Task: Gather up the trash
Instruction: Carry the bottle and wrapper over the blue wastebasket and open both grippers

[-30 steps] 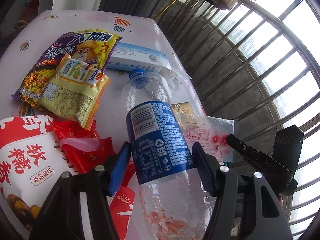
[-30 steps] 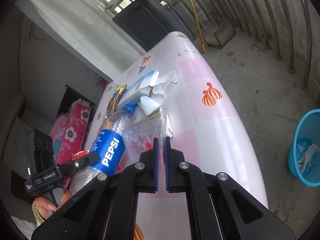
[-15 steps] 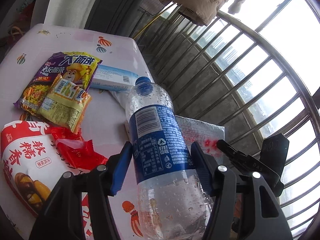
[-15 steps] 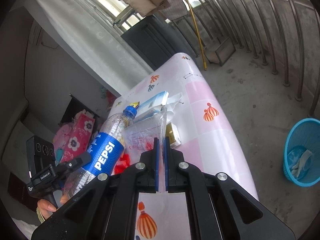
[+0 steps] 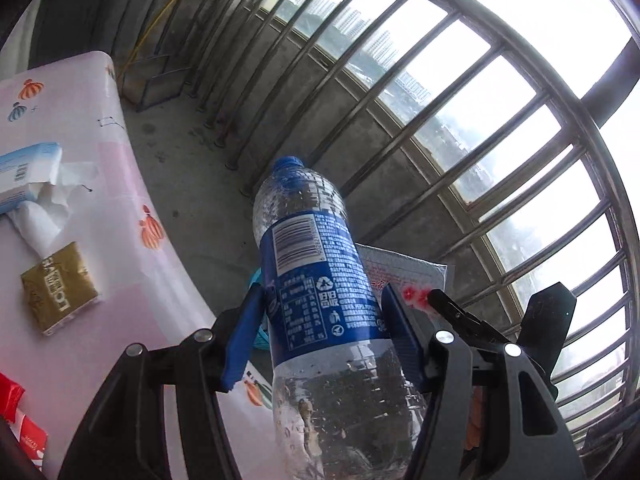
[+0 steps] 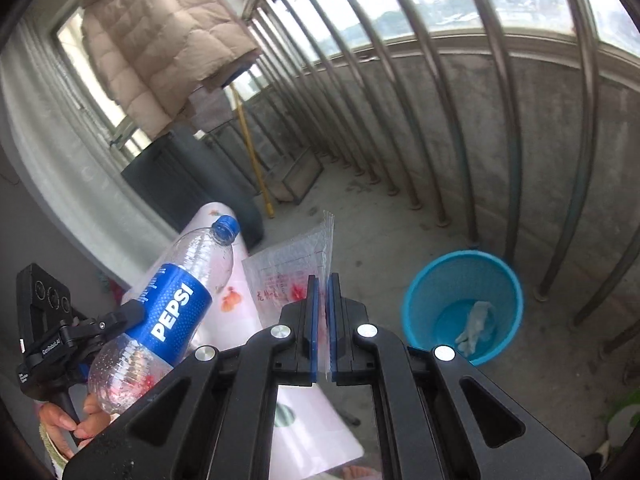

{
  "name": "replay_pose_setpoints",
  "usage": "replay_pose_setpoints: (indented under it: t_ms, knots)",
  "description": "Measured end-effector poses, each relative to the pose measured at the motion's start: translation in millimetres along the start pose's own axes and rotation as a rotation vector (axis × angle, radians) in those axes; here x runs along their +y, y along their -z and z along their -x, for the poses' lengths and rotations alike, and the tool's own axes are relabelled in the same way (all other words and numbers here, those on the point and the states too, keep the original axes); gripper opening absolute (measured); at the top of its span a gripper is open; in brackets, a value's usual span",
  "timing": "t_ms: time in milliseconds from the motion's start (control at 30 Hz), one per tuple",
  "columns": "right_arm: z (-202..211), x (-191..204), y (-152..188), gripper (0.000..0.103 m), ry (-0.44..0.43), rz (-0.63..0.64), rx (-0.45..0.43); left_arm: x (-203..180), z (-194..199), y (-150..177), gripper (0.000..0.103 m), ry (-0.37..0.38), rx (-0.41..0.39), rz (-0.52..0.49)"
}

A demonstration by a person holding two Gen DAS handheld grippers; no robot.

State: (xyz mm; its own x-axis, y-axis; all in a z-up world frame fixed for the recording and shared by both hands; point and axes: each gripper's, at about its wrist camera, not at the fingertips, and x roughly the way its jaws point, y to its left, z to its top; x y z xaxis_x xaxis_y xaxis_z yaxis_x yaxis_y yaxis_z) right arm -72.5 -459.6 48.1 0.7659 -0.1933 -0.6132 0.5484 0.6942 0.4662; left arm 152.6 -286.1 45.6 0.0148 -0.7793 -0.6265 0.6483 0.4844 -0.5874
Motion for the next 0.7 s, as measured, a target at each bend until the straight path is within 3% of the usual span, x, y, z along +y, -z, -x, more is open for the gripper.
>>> replay_pose_setpoints:
  t_ms: [133, 300, 367, 433, 600, 700]
  knots:
    - [-27.7, -56.4, 2.7, 0.003, 0.149, -0.12, 0.031, -17.8, -99.0, -9.0, 0.059, -0.004, 0.18, -0.016]
    - [-72.8, -116.9, 3.4, 0.007, 0.222, -0.293, 0.06, -29.9, -211.9, -16.5, 0.06, -0.014, 0.334, -0.04]
    - [-97.1, -139.4, 5.9, 0.012, 0.221, -0.36, 0.067, -25.6, -245.1, -23.8, 0.08, -0.004, 0.36, -0.013]
    - [-119.9, -159.2, 11.1, 0.041, 0.212, -0.405, 0.095, -19.5, -258.6, -31.0, 0.081, -0.079, 0.325, 0.007]
    - [-134.2, -169.3, 31.3, 0.041, 0.195, -0.438, 0.125, 6.5, -235.1, -35.4, 0.081, -0.058, 0.308, 0.104]
    - [-130.6, -165.2, 33.4, 0.041, 0.179, -0.422, 0.129, 9.4, -200.9, -39.7, 0.081, -0.067, 0.243, 0.075]
